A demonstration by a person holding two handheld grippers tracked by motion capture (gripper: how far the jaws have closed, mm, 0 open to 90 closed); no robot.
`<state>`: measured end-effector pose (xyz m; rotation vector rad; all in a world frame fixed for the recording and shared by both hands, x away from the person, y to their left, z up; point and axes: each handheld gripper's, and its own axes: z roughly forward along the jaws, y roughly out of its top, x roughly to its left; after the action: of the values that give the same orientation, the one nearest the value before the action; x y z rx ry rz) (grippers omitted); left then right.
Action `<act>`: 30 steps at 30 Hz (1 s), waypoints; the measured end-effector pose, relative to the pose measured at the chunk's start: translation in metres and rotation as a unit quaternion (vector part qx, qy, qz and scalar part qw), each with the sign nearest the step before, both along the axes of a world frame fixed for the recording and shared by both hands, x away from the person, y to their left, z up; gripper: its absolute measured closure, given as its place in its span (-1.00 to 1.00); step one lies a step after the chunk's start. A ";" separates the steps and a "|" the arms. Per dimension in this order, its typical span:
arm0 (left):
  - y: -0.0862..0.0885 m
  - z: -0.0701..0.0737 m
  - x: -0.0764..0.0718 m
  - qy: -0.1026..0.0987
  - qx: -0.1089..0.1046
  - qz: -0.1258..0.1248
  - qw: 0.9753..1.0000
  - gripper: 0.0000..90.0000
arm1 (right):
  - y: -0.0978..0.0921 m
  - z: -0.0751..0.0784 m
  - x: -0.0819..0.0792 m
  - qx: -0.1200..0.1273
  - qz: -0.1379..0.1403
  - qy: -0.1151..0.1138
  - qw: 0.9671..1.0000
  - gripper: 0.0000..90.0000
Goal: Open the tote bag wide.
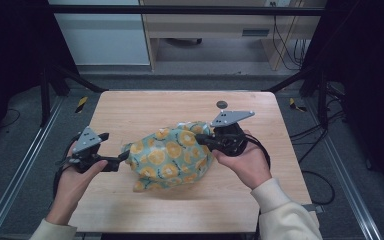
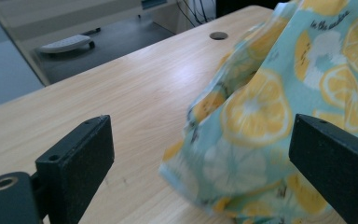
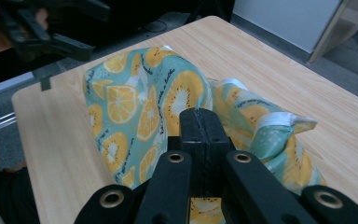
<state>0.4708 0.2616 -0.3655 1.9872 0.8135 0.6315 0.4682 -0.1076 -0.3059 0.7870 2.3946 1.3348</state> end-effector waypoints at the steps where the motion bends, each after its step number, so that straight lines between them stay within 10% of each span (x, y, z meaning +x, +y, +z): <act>1: -0.006 0.002 0.004 0.003 0.007 -0.008 1.000 -0.87 | 0.000 0.000 -0.001 0.001 0.000 0.001 1.000 1.00; 10: -0.038 -0.006 0.034 0.069 0.026 -0.073 0.995 -0.83 | 0.001 0.000 -0.004 0.006 0.008 -0.004 1.000 1.00; 16: -0.044 -0.010 0.036 0.097 0.021 -0.108 0.989 0.24 | -0.003 0.000 -0.005 0.008 0.001 -0.005 1.000 1.00; 21: -0.045 -0.002 0.028 0.084 0.006 -0.112 0.990 0.90 | -0.007 0.002 -0.007 0.010 -0.004 -0.011 1.000 1.00; 30: -0.039 0.019 -0.023 0.037 -0.040 -0.119 0.991 1.00 | -0.024 0.000 -0.037 0.011 -0.014 -0.033 0.999 1.00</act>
<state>0.4481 0.2224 -0.3468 2.0054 0.6223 0.3821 0.4309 -0.1312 -0.3056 0.7675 2.3135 1.3576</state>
